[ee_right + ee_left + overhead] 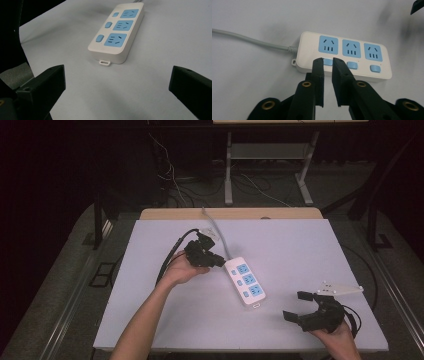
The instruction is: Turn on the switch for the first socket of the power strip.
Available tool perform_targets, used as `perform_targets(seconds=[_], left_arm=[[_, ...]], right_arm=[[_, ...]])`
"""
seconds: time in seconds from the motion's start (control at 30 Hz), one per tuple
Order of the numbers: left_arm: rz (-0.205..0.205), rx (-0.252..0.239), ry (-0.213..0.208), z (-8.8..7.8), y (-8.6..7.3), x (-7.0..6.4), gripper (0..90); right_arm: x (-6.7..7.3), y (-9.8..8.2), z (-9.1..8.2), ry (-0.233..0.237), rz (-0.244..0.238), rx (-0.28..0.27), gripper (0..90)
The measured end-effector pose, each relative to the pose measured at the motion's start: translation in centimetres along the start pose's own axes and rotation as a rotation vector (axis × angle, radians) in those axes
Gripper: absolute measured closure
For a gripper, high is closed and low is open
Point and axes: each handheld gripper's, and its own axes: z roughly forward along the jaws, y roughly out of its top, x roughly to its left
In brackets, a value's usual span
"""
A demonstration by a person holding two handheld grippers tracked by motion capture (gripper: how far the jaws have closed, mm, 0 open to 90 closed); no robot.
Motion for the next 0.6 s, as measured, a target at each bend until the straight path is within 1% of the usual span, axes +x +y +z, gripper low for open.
perform_targets(seconds=[0.07,0.13,0.17,0.2,0.27,0.33,0.37,0.4,0.47,0.6], left_arm=[[-0.012,-0.009,0.013,-0.5,-0.2,0.0,71.5],[-0.026,-0.009,0.026,-1.0,-0.4,0.0,63.0],[-0.037,-0.013,0.028,-1.2,-0.6,0.1,55.1],[-0.045,-0.02,0.035,-1.5,-0.8,0.1,55.1],[-0.061,-0.033,0.048,-2.0,-1.1,0.1,42.8],[-0.088,-0.051,0.046,-2.6,-1.6,0.2,31.6],[-0.092,-0.057,0.037,-2.9,-1.8,0.3,25.6],[-0.103,-0.065,0.045,-3.3,-2.1,0.3,18.2],[-0.109,-0.078,0.057,-3.8,-2.5,0.4,12.0],[-0.144,-0.095,0.099,-4.7,-3.2,0.4,0.0]], right_arm=[[0.0,0.0,0.0,0.0,0.001,0.0,0.2],[0.0,0.0,0.0,0.0,0.002,0.0,0.2],[0.0,0.0,0.0,0.0,0.002,0.0,0.2],[0.0,0.0,0.0,0.0,0.002,0.0,0.2],[0.0,0.0,0.0,0.001,0.003,-0.001,0.2],[0.0,0.0,0.1,0.001,0.004,0.0,0.2],[0.0,0.0,0.1,0.001,0.004,0.0,0.2],[0.0,0.0,0.1,0.001,0.004,0.001,0.2],[0.0,0.0,0.1,0.0,0.004,0.001,0.2],[0.0,0.0,0.2,0.0,0.004,0.0,0.2]])
